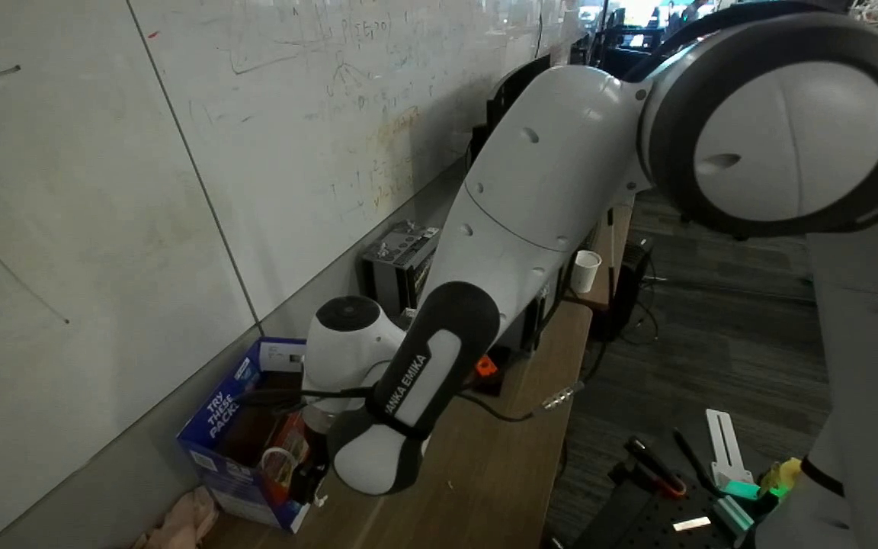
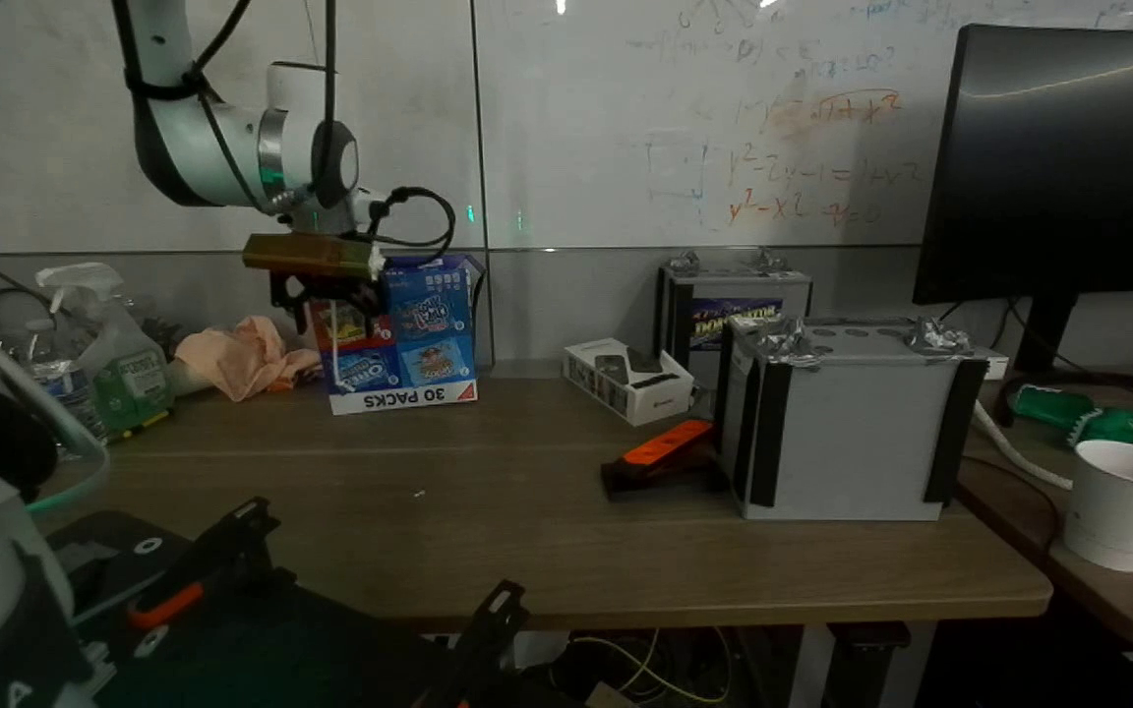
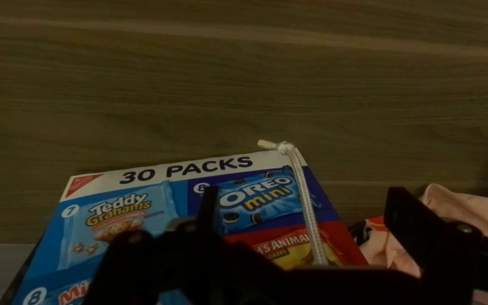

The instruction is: Put the two ropes in the box one at a time

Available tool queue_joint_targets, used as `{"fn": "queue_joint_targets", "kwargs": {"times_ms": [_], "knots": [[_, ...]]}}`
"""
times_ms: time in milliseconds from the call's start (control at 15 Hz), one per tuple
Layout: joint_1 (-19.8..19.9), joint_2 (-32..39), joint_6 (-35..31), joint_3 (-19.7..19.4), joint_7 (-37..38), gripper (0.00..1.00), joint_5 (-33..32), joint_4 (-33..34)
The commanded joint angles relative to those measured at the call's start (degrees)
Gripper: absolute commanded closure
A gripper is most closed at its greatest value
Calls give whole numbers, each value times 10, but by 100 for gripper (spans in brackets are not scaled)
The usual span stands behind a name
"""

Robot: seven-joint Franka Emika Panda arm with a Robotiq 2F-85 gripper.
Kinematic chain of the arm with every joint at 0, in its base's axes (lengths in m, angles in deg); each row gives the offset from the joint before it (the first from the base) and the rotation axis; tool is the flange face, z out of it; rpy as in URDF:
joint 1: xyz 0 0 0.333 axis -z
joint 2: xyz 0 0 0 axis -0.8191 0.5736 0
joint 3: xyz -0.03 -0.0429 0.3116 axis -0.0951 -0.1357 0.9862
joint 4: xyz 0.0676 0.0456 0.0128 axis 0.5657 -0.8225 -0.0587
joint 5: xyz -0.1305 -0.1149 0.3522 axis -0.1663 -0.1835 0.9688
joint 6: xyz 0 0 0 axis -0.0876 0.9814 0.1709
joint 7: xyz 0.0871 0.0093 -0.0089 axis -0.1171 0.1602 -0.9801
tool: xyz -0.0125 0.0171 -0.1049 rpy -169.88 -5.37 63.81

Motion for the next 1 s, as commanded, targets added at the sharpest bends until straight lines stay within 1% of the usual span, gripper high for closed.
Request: {"fn": "queue_joint_targets", "kwargs": {"times_ms": [0,267,933], "knots": [[4,32,-5,7,-46,0,10,37],[-10,54,-7,-8,-52,0,3,62],[-9,83,-4,-11,-62,0,4,89]]}}
